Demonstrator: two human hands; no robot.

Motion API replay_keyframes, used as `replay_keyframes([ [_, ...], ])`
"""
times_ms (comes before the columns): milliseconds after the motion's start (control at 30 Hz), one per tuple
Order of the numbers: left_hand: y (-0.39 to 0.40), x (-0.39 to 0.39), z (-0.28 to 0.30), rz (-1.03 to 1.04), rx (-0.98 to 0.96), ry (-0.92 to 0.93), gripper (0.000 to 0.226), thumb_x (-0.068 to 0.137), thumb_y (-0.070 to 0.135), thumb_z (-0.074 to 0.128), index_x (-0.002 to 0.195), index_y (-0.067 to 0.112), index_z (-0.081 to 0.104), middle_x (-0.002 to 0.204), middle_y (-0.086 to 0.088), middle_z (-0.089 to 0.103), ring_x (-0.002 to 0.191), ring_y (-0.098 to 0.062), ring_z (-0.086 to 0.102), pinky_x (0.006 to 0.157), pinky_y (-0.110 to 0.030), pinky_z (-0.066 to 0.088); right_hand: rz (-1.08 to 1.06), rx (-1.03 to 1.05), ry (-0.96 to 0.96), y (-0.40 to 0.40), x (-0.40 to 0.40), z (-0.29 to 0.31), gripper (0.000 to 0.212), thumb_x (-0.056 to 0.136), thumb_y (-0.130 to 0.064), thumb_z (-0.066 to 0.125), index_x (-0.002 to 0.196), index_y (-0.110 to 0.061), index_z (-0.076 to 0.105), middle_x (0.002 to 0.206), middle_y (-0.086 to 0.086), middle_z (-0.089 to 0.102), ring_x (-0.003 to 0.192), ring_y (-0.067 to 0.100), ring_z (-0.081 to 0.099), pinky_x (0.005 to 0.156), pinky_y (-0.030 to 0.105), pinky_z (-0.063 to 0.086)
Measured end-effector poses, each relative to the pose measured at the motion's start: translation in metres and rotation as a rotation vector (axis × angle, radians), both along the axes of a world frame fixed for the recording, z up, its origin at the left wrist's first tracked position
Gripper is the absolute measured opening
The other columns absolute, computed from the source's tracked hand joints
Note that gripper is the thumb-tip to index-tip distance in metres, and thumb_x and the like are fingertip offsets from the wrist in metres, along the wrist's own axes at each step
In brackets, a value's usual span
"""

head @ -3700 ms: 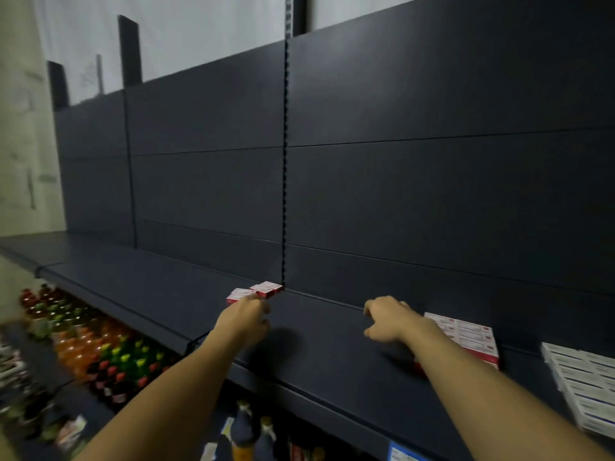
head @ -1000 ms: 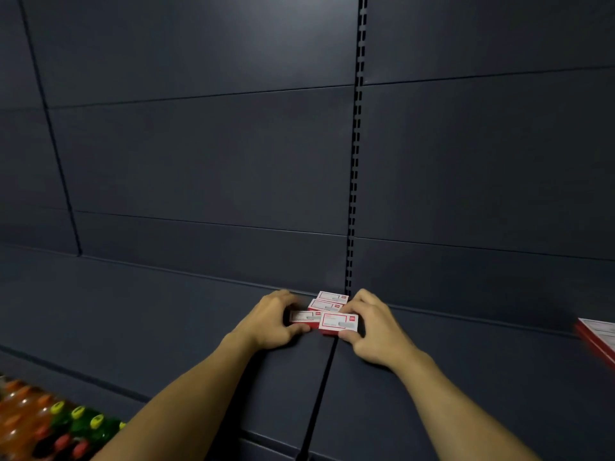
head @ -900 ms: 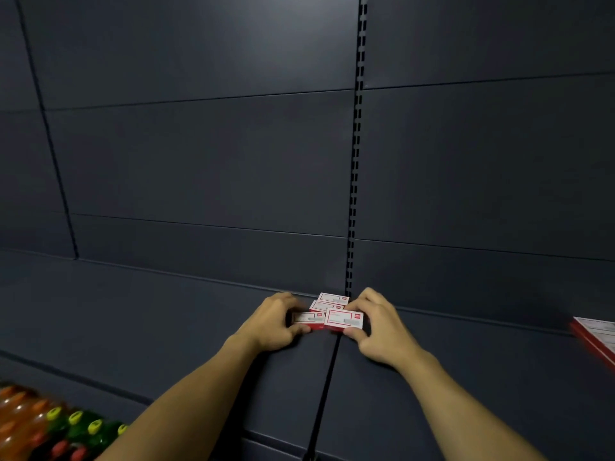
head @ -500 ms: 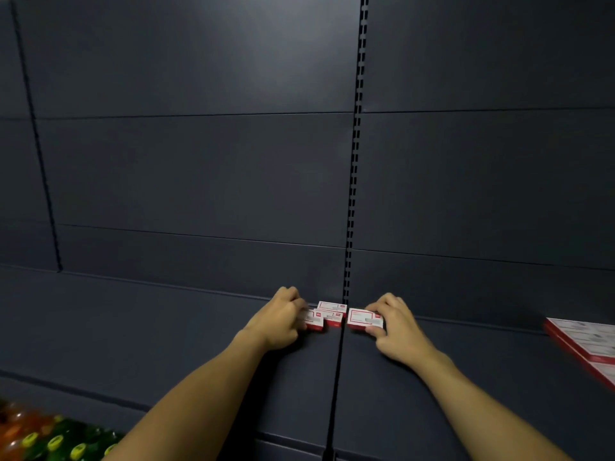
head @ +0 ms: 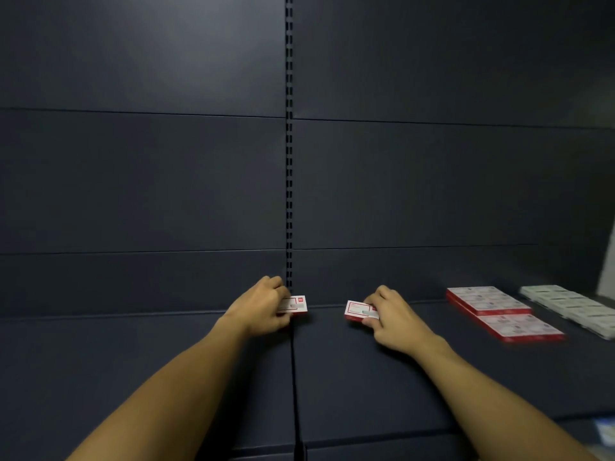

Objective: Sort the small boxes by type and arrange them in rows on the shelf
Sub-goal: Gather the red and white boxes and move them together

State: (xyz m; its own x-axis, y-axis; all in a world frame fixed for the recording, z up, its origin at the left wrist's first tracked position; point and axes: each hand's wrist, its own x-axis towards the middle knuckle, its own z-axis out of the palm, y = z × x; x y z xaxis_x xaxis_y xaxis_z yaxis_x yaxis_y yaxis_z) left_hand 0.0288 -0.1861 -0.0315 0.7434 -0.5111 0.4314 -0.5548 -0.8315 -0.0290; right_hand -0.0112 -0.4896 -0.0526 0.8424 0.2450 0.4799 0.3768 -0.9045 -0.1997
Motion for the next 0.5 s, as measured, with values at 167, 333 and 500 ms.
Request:
replay_keyframes([
  [167,-0.038,0.005,-0.007,-0.116,0.011,0.006,0.047,0.087,0.042,0.062,0.126,0.015,0.060,0.113,0.005,0.049,0.101,-0.011,0.045,0.085,-0.025,0.045,-0.169,-0.054,0.000,-0.031,-0.029,0.000,0.037,0.094,-0.028,0.061,0.127,-0.015,0.055,0.118,-0.003,0.045,0.112,0.014,0.043,0.102,0.028,0.040],
  [333,-0.076,0.003,-0.019,-0.193,0.010,0.040,0.048,0.084,0.044,0.063,0.123,0.016,0.063,0.111,0.004,0.050,0.106,-0.015,0.048,0.090,-0.031,0.047,-0.338,-0.100,0.017,-0.062,-0.062,-0.004,0.040,0.094,-0.025,0.060,0.130,-0.012,0.053,0.122,0.002,0.045,0.114,0.019,0.043,0.102,0.030,0.039],
  [500,-0.113,-0.007,-0.018,-0.259,0.011,0.049,0.046,0.083,0.045,0.062,0.120,0.018,0.064,0.103,0.009,0.044,0.103,-0.013,0.048,0.084,-0.029,0.047,-0.444,-0.106,0.043,-0.095,-0.093,-0.001,0.037,0.093,-0.027,0.060,0.126,-0.012,0.055,0.122,0.004,0.045,0.118,0.022,0.043,0.104,0.034,0.040],
])
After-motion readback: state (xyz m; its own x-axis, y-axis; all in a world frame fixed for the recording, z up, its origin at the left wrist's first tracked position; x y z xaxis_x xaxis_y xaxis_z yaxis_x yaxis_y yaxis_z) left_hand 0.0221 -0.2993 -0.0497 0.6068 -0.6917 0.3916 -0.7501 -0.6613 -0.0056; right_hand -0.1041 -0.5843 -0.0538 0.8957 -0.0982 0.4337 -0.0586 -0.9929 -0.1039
